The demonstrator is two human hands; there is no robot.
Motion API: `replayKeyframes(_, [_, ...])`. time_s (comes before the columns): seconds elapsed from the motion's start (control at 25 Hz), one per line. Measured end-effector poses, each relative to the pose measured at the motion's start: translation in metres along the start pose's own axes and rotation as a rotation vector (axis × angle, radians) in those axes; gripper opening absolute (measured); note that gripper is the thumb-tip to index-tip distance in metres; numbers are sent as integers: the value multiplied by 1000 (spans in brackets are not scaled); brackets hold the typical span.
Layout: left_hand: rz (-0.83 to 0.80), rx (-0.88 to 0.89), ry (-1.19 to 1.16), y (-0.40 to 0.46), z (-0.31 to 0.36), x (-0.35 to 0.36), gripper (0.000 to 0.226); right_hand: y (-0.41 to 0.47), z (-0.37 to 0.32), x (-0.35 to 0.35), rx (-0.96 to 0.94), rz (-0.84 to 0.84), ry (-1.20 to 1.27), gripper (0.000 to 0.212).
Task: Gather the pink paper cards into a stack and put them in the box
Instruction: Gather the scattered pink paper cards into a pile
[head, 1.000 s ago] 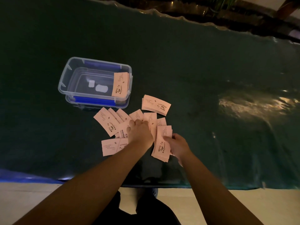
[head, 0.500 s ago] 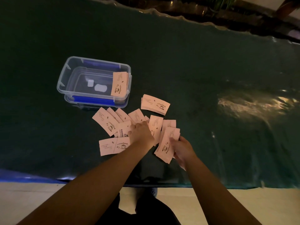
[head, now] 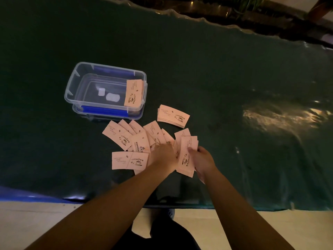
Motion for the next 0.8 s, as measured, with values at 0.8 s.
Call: replayKeyframes(0.8, [83,25,-456,-33,-96,-40,21,-4,-24,36,28,-131,-39,26])
Point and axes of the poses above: each hand's wrist, its own y-axis towards the middle knuckle, its own x-axis out of the palm, z = x × y, the point moved 6 cm from there along y, towards the middle knuckle, and after that the axes turned 13 degrees about -z, right-handed, at the moved point
